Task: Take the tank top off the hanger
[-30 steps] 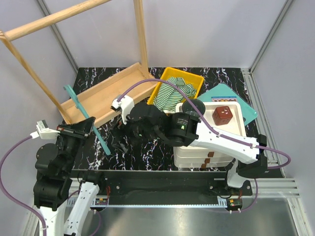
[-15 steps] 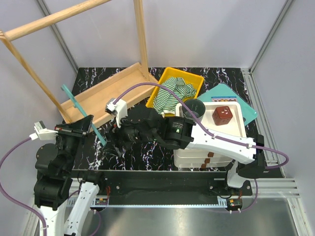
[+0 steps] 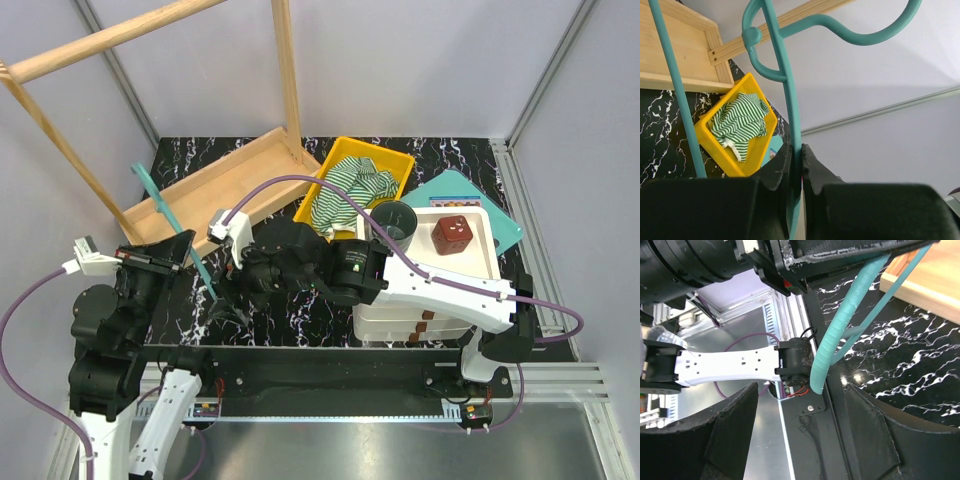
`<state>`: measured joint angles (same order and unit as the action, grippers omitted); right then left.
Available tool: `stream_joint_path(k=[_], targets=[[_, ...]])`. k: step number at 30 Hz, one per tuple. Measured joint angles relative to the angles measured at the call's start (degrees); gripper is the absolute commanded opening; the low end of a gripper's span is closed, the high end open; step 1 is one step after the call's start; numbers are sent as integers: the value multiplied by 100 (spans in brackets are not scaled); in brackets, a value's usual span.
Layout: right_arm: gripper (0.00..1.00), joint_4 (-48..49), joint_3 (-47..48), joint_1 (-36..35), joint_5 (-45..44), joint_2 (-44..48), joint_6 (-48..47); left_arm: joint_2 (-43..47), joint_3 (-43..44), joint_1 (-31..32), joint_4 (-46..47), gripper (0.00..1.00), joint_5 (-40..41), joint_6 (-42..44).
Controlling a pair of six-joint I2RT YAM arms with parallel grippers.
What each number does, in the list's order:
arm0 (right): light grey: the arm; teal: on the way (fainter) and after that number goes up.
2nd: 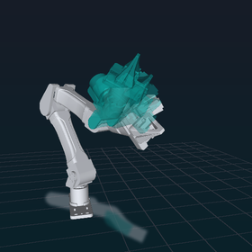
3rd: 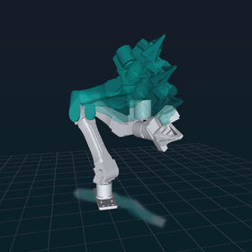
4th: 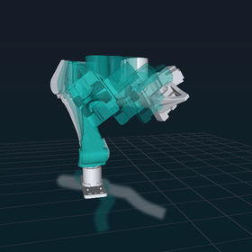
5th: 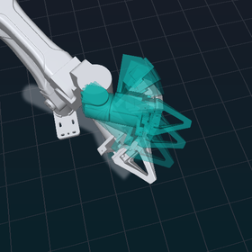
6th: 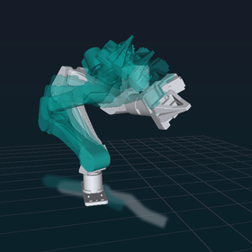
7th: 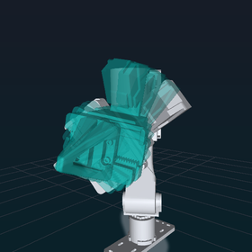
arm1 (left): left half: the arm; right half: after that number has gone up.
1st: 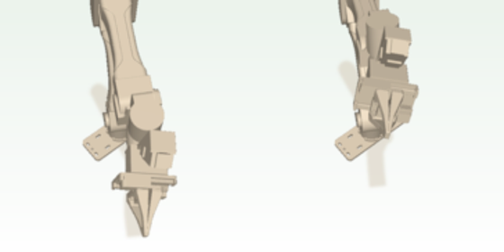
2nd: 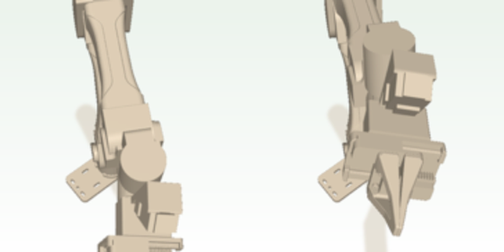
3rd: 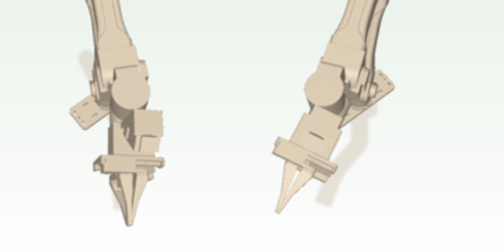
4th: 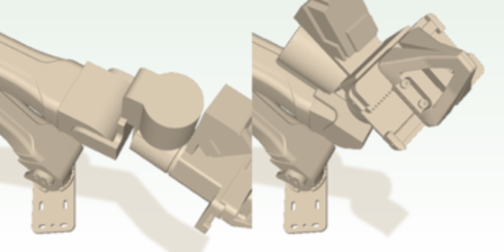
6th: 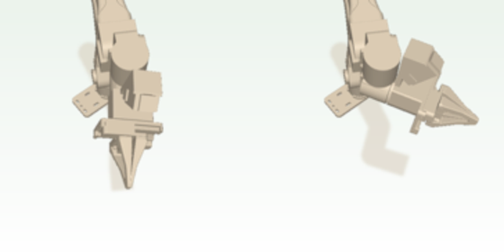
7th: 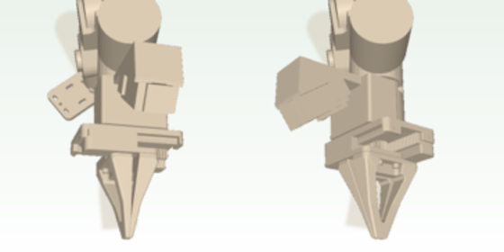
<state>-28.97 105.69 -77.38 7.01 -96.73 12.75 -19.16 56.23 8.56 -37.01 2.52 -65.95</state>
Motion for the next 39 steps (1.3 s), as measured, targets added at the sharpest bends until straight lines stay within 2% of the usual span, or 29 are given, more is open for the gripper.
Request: stream_joint_path(k=[17, 25, 28, 29, 34, 35, 38, 39], targets=[[80, -24, 0, 2, 365, 0, -1117, -177, 258, 0, -83, 0, -605, 164], [77, -151, 304, 2, 455, -286, -1556, -166, 256, 0, -74, 0, -1038, 153], [69, -190, 505, 2, 304, -503, -1563, -83, 199, 0, -48, 0, -1143, 31], [62, -214, 570, 2, 197, -579, -1550, -28, 149, 0, -24, 0, -1154, -31], [49, -240, 660, -15, -195, -807, -1408, 186, -48, -2, -42, 0, -1040, -162], [39, -256, 660, -26, -238, -815, -1379, 192, -55, -2, -55, 0, -1016, -164], [21, -256, 645, -57, -391, -811, -1200, 192, -57, -2, -22, 0, -916, -166], [7, -243, 603, -57, -514, -802, -1099, 197, -57, -2, -2, 0, -868, -160]])
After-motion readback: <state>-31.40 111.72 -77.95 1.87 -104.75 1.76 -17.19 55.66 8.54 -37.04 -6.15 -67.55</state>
